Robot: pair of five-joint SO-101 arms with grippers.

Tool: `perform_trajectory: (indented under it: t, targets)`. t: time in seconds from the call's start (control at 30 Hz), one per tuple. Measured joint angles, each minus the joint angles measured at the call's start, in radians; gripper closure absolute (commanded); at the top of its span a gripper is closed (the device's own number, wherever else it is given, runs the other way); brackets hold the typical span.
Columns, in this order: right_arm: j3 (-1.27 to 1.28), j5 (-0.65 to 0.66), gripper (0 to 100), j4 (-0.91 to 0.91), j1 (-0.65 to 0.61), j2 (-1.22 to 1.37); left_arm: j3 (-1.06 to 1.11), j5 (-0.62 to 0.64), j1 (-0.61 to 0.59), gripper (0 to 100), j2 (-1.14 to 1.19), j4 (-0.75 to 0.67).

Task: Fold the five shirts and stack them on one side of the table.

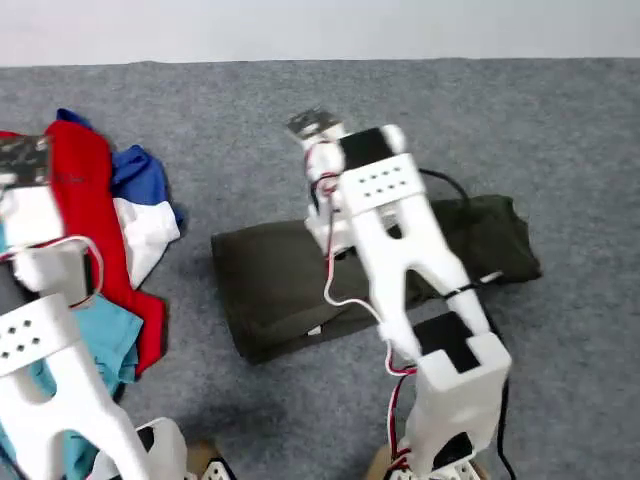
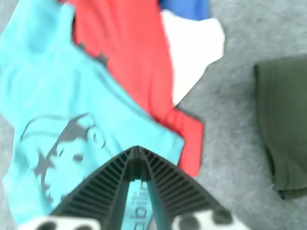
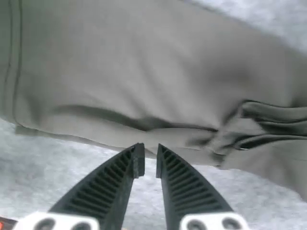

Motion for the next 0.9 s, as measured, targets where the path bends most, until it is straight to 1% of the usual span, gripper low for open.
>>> perform_trajectory:
  t: [0.07, 0.17, 0.27, 0.33, 0.43, 0.57, 0.63, 0.9]
  targets:
    - [-0.005, -0.034, 89.4, 0.0, -0.026, 0.035, 0.006, 0.0, -0.023, 100, 0.0, 0.011]
    - [-0.046, -0.051, 82.8, 0.0, -0.055, 0.075, 0.028, 0.002, -0.044, 100, 0.0, 0.015]
    - [-0.089, -0.054, 82.3, 0.0, -0.058, 0.103, 0.035, 0.002, -0.048, 100, 0.0, 0.015]
    - [-0.115, -0.054, 82.3, 0.0, -0.031, 0.12, 0.035, 0.002, -0.048, 100, 0.0, 0.015]
    - [-0.129, -0.054, 84.2, 0.0, 0.063, 0.126, 0.035, 0.002, -0.048, 100, 0.0, 0.02]
    - [-0.129, -0.051, 95.6, 0.0, 0.25, 0.127, 0.035, 0.002, -0.048, 100, 0.0, 0.04]
    - [-0.129, -0.012, 99.1, 0.0, 0.338, 0.127, 0.035, 0.002, -0.048, 100, 0.0, 0.04]
    - [-0.126, 0.152, 98.8, 0.003, 0.608, 0.127, 0.035, 0.002, -0.048, 100, 0.0, 0.04]
